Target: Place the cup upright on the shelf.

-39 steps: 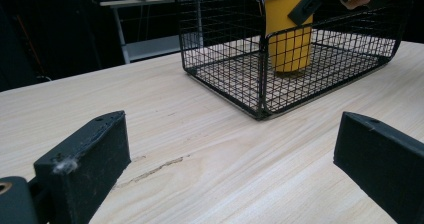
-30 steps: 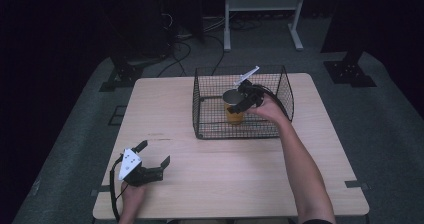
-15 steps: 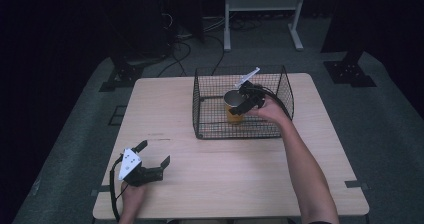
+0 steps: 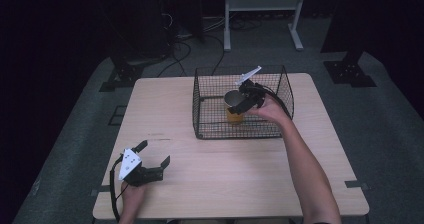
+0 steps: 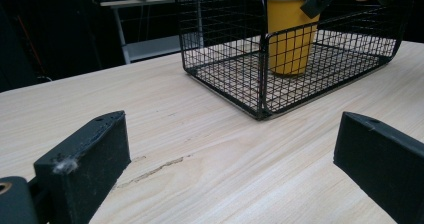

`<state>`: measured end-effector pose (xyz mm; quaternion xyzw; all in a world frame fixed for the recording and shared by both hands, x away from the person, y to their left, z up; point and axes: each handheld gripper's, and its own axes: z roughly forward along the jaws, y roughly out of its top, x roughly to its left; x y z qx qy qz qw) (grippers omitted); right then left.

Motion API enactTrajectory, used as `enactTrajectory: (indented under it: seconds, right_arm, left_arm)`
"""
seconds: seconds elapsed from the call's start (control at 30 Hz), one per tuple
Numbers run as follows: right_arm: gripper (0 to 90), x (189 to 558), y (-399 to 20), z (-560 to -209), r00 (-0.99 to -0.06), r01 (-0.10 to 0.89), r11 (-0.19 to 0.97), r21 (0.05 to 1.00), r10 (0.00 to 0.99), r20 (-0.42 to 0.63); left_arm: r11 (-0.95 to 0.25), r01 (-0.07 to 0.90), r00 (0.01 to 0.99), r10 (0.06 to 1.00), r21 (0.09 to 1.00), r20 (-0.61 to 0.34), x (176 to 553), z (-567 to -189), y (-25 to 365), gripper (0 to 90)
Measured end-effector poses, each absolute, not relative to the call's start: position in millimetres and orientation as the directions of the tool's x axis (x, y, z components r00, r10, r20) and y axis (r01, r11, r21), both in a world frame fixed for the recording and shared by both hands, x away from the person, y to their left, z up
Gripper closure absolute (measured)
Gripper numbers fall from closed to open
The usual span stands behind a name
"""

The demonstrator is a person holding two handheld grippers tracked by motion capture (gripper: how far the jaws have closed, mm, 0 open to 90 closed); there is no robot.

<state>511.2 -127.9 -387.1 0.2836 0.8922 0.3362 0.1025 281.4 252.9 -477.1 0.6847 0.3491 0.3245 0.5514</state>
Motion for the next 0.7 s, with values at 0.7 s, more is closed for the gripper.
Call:
enactTrajectory:
  seconds: [0.7]
  right_arm:
    - [1.1, 507, -136, -366, -0.805, 0.411, 0.529, 0.742, 0.593, 0.022]
  left_arm:
    - [-0.145, 0.121, 0.543, 0.838, 0.982, 0.057, 282, -477, 253, 0.8]
